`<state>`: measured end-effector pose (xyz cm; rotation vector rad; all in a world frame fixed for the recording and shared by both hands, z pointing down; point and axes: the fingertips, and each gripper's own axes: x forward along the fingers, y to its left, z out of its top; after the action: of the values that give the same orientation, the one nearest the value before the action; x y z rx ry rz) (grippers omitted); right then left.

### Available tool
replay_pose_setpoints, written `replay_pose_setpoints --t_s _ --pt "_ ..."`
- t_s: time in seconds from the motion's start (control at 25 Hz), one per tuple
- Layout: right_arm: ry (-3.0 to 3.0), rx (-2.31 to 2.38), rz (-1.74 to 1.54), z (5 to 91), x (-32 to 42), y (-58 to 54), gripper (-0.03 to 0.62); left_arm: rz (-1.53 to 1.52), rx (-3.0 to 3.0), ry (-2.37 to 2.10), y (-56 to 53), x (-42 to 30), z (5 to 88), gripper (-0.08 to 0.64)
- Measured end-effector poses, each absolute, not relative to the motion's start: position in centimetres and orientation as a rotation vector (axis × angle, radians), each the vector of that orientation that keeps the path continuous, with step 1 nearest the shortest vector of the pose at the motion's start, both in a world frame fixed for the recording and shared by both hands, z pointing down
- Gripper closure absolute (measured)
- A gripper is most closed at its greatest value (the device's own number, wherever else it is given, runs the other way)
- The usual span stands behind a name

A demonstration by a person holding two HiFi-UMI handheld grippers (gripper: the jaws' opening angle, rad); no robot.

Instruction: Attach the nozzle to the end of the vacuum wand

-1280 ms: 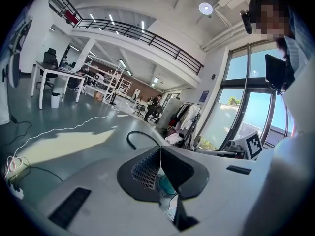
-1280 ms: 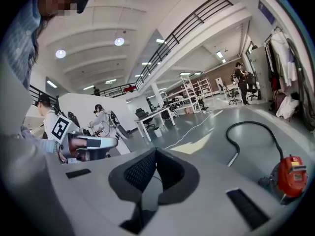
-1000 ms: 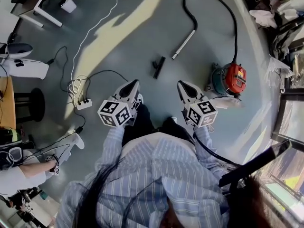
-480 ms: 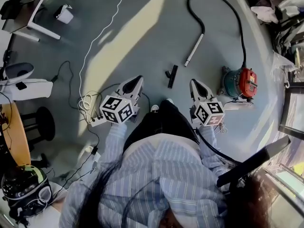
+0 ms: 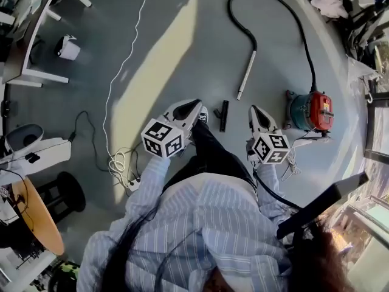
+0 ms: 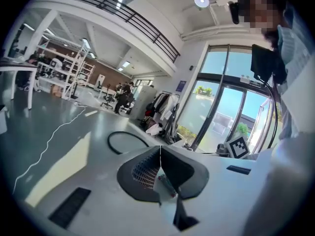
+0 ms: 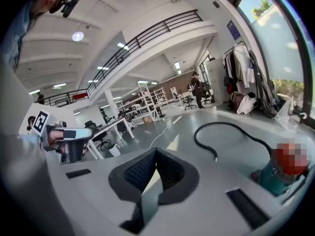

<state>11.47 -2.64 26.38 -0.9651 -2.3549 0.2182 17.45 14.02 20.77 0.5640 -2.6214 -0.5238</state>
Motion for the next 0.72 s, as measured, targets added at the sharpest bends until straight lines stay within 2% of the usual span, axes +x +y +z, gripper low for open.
replay_pose_setpoints --t_s 0.16,0.4,0.72 --pt "-2.369 -0.869 0.328 27.3 5.5 -0.3 0.588 -0.403 0.747 -2.555 15.0 9.9 20.4 0.554" --pt "-2.448 -0.752 0.310 26.6 -2.2 1.7 0.588 -0.342 0.962 -2.475 16.6 0.0 19.4 0.554" --pt "-2.570 -0.377 0.391 25.9 -6.0 -1.6 0.588 -0.276 1.302 -2.200 13.1 -10.3 21.5 0.554"
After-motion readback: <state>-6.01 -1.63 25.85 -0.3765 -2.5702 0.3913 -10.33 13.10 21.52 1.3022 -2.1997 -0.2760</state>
